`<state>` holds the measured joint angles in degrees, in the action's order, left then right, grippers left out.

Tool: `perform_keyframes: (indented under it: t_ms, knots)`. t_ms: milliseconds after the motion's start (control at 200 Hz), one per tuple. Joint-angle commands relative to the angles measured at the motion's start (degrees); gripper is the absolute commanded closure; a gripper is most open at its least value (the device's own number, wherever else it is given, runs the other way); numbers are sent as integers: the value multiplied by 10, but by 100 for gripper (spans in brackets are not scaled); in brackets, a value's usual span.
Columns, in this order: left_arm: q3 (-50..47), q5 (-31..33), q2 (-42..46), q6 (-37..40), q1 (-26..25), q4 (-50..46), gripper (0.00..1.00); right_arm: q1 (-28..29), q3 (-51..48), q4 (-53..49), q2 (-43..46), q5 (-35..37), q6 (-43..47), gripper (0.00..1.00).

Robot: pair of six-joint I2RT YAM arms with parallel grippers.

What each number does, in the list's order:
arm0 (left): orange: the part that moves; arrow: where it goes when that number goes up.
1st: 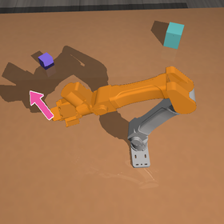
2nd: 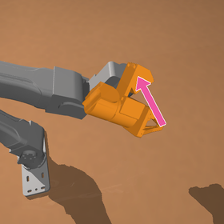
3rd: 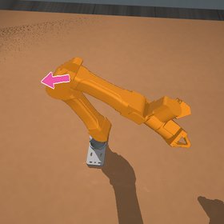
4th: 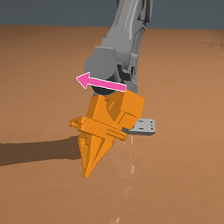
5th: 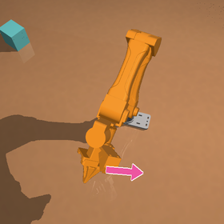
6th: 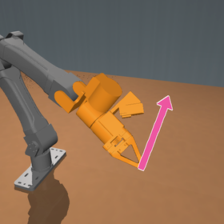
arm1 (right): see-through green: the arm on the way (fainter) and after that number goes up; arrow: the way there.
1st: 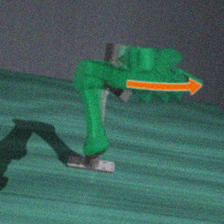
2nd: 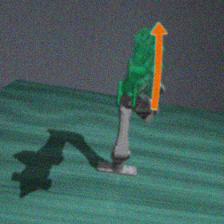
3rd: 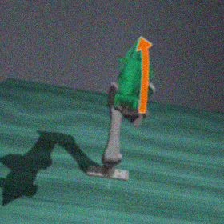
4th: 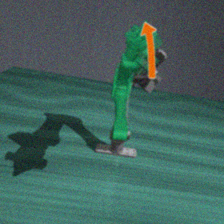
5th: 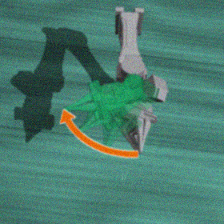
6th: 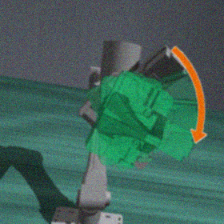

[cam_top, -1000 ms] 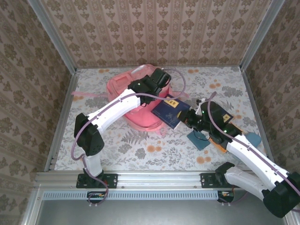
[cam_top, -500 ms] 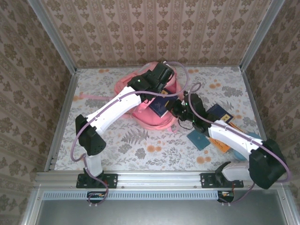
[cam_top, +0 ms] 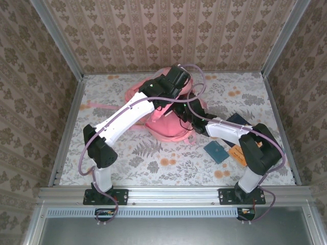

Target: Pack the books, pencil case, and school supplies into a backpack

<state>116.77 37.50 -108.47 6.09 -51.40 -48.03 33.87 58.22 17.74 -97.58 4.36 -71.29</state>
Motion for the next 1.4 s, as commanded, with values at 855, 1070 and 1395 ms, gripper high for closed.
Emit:
perform_keyframes:
  t_ms: [855,1070,1395]
  knots:
    - [-15,-3,12,-71,48,23,100,-4,-47,-84,98,-181,-175,52]
    - [-93,16,36,-65,72,41,100,-2,-73,-200,175,-177,-92,62]
    - [-322,-129,169,-127,96,83,94,-118,-59,-453,228,-80,156,33]
